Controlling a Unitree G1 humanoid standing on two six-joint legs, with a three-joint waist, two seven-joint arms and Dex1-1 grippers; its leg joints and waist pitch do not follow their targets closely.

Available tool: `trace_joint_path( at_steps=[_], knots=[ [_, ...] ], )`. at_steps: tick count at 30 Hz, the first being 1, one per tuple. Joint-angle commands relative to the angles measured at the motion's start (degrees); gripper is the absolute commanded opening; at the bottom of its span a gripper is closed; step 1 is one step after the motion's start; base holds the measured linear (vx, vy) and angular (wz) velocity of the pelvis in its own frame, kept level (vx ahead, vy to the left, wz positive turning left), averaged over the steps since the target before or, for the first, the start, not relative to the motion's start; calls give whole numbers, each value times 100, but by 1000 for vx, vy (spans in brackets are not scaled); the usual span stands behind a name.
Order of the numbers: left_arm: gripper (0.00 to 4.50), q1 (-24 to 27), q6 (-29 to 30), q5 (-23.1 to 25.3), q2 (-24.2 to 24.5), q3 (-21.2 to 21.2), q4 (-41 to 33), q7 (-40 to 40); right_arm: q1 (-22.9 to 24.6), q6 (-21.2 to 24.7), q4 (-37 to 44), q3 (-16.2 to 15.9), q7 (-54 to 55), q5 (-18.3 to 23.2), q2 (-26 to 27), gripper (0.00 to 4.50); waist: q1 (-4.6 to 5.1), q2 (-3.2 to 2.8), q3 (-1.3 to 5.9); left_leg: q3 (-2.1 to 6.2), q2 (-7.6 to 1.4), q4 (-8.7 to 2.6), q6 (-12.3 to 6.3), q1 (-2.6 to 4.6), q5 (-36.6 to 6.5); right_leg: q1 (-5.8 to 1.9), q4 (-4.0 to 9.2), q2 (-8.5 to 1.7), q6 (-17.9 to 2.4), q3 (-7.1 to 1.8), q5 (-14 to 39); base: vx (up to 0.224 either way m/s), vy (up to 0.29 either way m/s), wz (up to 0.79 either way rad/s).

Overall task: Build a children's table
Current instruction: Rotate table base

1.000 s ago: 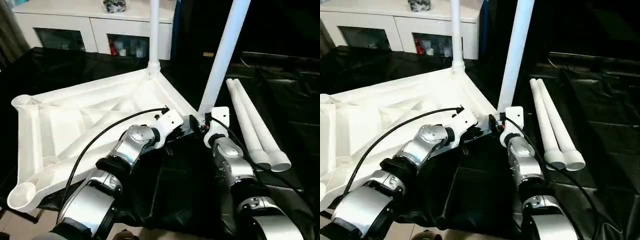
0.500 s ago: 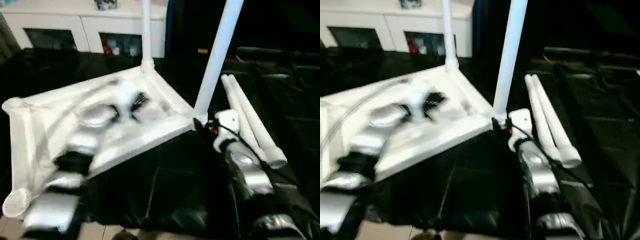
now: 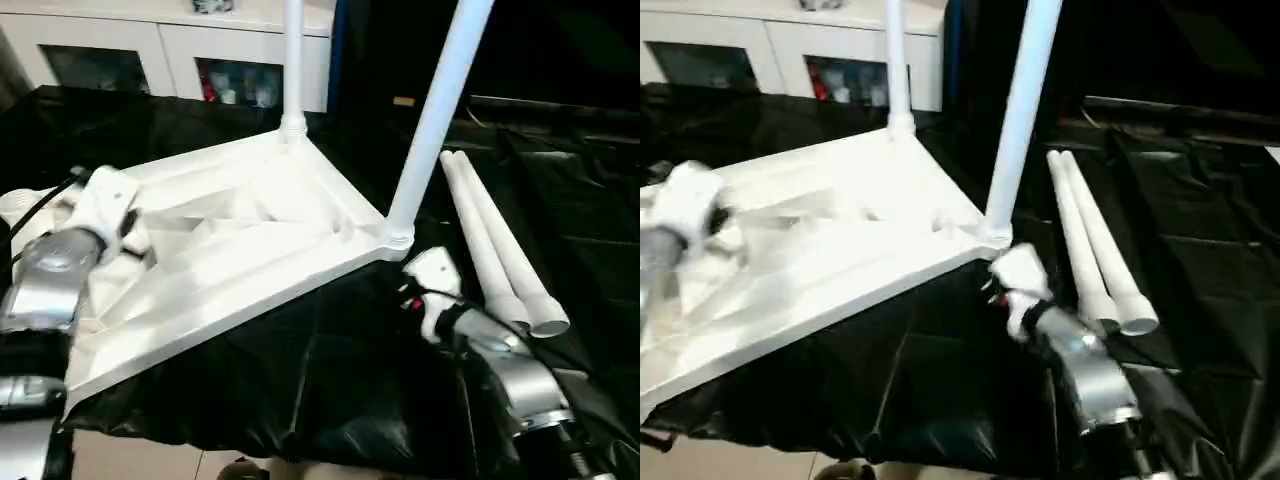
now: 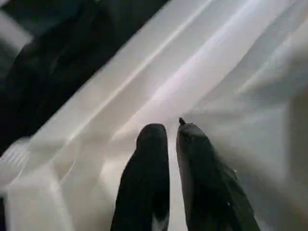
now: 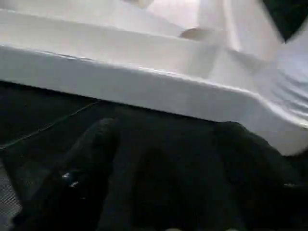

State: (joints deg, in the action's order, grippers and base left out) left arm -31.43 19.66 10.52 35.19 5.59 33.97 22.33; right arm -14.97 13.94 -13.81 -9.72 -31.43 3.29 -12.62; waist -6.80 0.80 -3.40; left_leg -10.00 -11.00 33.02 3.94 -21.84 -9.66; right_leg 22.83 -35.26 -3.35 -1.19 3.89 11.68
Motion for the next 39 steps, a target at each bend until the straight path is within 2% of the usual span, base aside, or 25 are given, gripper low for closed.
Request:
trace_joint_path(
  at_steps=[1,2,4,7,10,12,13,14,16,17,20,21,22,23,25,26,27,29,30,31,32,35,37,38,39],
  knots=[
    [19,83,327,96,47,-187,-132,195,-138,247,-20,-76,46,-127,-43,316,-19,-73,383,107,-255,-383,-97,135,-1010,-245,360,-503,-1056,-311,533,0,0,0],
    [17,83,327,96,47,-187,-132,195,-138,247,-20,-76,46,-127,-43,315,-31,-71,379,105,-259,-384,-58,150,-1059,-234,368,-507,-1049,-313,582,0,0,0],
    [5,156,435,105,79,-436,-47,530,-328,223,-336,-125,140,-192,43,308,-57,-110,386,110,-260,-390,28,151,-1126,-224,370,-516,-1053,-322,555,0,0,0],
    [0,208,386,126,151,-737,85,1077,-707,114,-948,-68,349,-220,243,277,-73,-98,401,112,-243,-379,84,145,-1105,-244,347,-527,-1102,-320,392,0,0,0],
    [0,285,433,121,252,-962,-45,1614,-974,40,-1344,-38,452,-253,343,250,-68,-115,403,114,-248,-384,148,143,-1079,-257,325,-537,-1145,-325,336,0,0,0],
    [0,456,521,-27,443,-1218,-474,2339,-1215,-23,-1697,-8,513,-288,428,232,-59,-76,410,106,-249,-384,137,139,-1018,-269,308,-538,-1141,-325,228,0,0,0],
    [0,520,500,-105,504,-1286,-640,2581,-1281,-48,-1792,0,525,-285,452,225,-56,-97,421,112,-258,-384,139,133,-949,-271,293,-552,-1179,-323,178,0,0,0],
    [0,520,500,-105,504,-1286,-640,2581,-1281,-48,-1792,0,525,-285,452,216,-56,-97,421,112,-258,-384,139,133,-949,-271,293,-552,-1179,-323,178,0,0,0],
    [0,695,496,-352,655,-1458,-1110,3197,-1462,-137,-2071,19,545,-274,517,196,-57,-81,415,97,-254,-377,125,138,-930,-269,282,-551,-1250,-326,120,0,0,0],
    [0,787,470,-514,709,-1526,-1345,3487,-1540,-191,-2205,20,549,-287,541,196,-46,-53,398,81,-249,-381,117,141,-976,-263,298,-535,-1246,-325,193,0,0,0],
    [0,888,538,-712,757,-1602,-1626,3827,-1651,-279,-2406,19,545,-297,572,182,-42,-67,388,70,-244,-384,132,146,-1046,-252,300,-524,-1229,-329,357,0,0,0],
    [0,1064,467,-1145,742,-1703,-2142,4358,-1808,-388,-2665,-25,524,-330,623,155,-46,-54,393,85,-258,-390,138,160,-1088,-251,305,-561,-1204,-331,481,0,0,0],
    [0,1096,432,-1232,719,-1718,-2246,4464,-1846,-419,-2731,-40,518,-339,634,155,-21,-33,386,92,-254,-402,138,134,-1078,-271,307,-562,-1204,-329,538,0,0,0],
    [0,1122,417,-1330,663,-1743,-2367,4555,-1890,-452,-2801,-65,510,-354,650,146,-31,-51,383,76,-256,-394,160,157,-1095,-246,318,-549,-1209,-330,594,0,0,0],
    [0,1136,485,-1409,479,-1797,-2551,4622,-1987,-531,-2965,-79,497,-379,697,136,-8,-41,385,72,-246,-395,168,149,-1065,-258,300,-523,-1215,-327,530,0,0,0],
    [0,1135,540,-1434,379,-1854,-2631,4635,-2033,-570,-3041,-69,487,-392,725,124,13,-15,380,65,-253,-392,176,145,-1072,-263,304,-536,-1237,-336,509,0,0,0],
    [0,1115,589,-1440,235,-1994,-2719,4667,-2076,-602,-3106,-57,460,-398,758,101,11,-6,374,65,-248,-392,176,148,-1115,-262,313,-538,-1222,-341,586,0,0,0],
    [0,1105,598,-1440,189,-2049,-2742,4683,-2087,-609,-3122,-55,450,-398,768,98,10,-3,361,66,-245,-396,195,149,-1221,-257,330,-538,-1198,-344,739,0,0,0],
    [0,1105,598,-1440,189,-2049,-2742,4683,-2087,-609,-3122,-55,450,-398,768,95,20,10,361,72,-247,-402,207,137,-1246,-272,328,-542,-1182,-346,766,0,0,0],
    [0,980,496,-1339,-49,-2173,-2643,4545,-2098,-647,-3167,-54,444,-415,792,87,47,43,364,82,-243,-409,212,121,-1234,-293,323,-535,-1140,-342,793,0,0,0],
    [0,870,395,-1255,-222,-2218,-2510,4388,-2098,-674,-3190,-59,436,-425,801,74,59,37,357,71,-240,-399,205,156,-1282,-263,351,-520,-1109,-344,889,0,0,0],
    [0,454,53,-894,-714,-2272,-1850,3715,-2109,-770,-3236,-93,434,-482,781,51,46,44,361,61,-223,-384,191,161,-1245,-262,377,-504,-1043,-350,956,0,0,0],
    [0,91,-250,-570,-971,-2258,-1207,3065,-2124,-835,-3178,-72,464,-518,718,42,20,6,366,57,-224,-369,233,204,-1373,-235,399,-506,-980,-355,1087,0,0,0],
    [0,-91,-361,-455,-1024,-2282,-911,2744,-2135,-867,-3121,-40,486,-535,672,42,23,37,370,77,-226,-380,236,182,-1410,-269,392,-507,-937,-347,1167,0,0,0],
    [0,-210,-428,-362,-1025,-2311,-714,2556,-2123,-866,-3023,-15,497,-536,623,15,28,40,373,92,-220,-391,239,146,-1401,-289,400,-510,-853,-337,1272,0,0,0]
  ],
)
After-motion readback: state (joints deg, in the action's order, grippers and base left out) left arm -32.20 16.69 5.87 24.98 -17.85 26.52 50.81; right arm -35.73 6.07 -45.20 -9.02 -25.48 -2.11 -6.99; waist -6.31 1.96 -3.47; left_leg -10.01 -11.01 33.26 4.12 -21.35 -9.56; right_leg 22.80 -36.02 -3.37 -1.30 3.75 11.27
